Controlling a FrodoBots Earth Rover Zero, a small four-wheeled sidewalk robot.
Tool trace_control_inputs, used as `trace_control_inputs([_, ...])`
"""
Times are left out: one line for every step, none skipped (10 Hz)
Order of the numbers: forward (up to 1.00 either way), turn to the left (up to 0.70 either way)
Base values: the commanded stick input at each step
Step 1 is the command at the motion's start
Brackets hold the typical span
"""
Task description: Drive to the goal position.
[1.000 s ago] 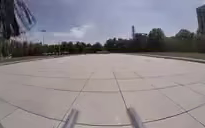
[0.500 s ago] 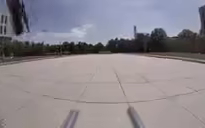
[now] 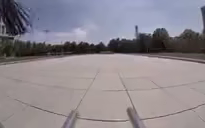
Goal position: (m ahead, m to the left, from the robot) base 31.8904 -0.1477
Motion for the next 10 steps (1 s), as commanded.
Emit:
trace_control_inputs([0.70, 0.00])
trace_control_inputs([0.70, 0.00])
trace_control_inputs([0.70, 0.00])
trace_control_inputs([0.70, 0.00])
trace_control_inputs([0.70, 0.00])
trace_control_inputs([0.70, 0.00])
trace_control_inputs([0.70, 0.00])
trace_control_inputs([0.70, 0.00])
trace_control_inputs([0.70, 0.00])
trace_control_inputs([0.70, 0.00])
